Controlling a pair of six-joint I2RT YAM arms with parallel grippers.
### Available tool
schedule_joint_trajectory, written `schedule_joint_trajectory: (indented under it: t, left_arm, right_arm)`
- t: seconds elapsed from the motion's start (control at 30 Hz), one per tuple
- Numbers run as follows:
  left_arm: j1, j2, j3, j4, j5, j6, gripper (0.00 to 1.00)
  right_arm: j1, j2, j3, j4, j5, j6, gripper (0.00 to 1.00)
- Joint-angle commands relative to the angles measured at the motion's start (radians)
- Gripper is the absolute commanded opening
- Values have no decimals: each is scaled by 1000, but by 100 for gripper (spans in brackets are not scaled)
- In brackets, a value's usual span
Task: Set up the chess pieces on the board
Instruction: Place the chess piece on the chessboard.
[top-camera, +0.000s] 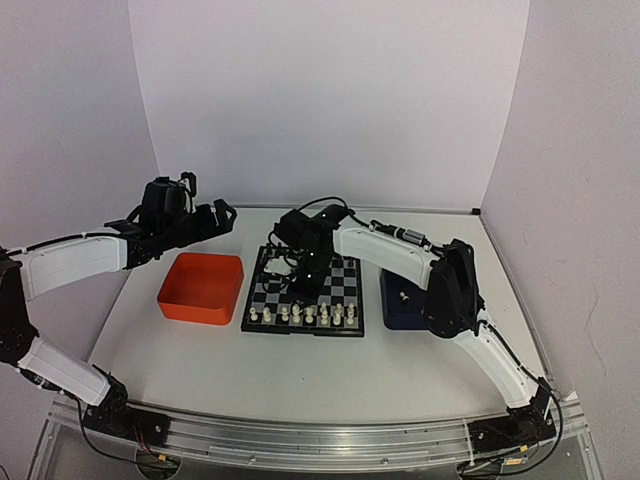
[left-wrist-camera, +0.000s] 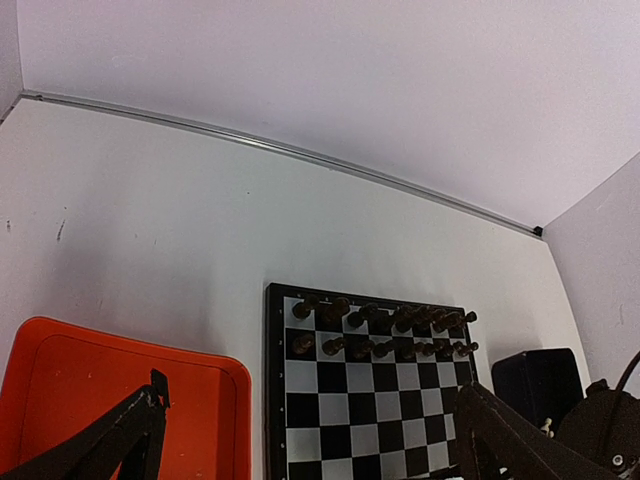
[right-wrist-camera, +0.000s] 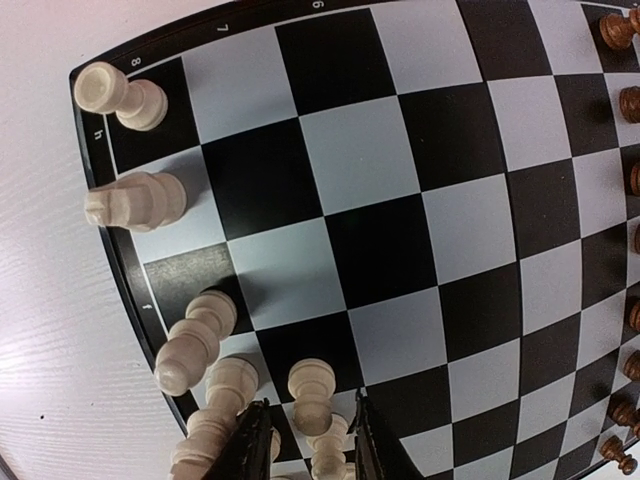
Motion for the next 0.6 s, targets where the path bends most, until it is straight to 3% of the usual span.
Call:
schedule_joint_trajectory:
  t: [0.0, 0.23, 0.47, 0.57]
  left_arm:
    - [4, -32, -5, 5, 1, 4, 100]
    - [4, -43, -17, 16, 11, 7, 100]
    - [4, -48, -19, 50, 22, 10, 100]
    - [4, -41, -8, 54, 27, 13, 100]
  right_arm:
    - [7, -41, 13, 21, 16, 1, 28]
    - [6, -128, -34, 38, -16, 6, 35]
    - [7, -232, -74, 65, 48, 19, 39]
    - [3, -277, -91, 90, 84, 48, 46]
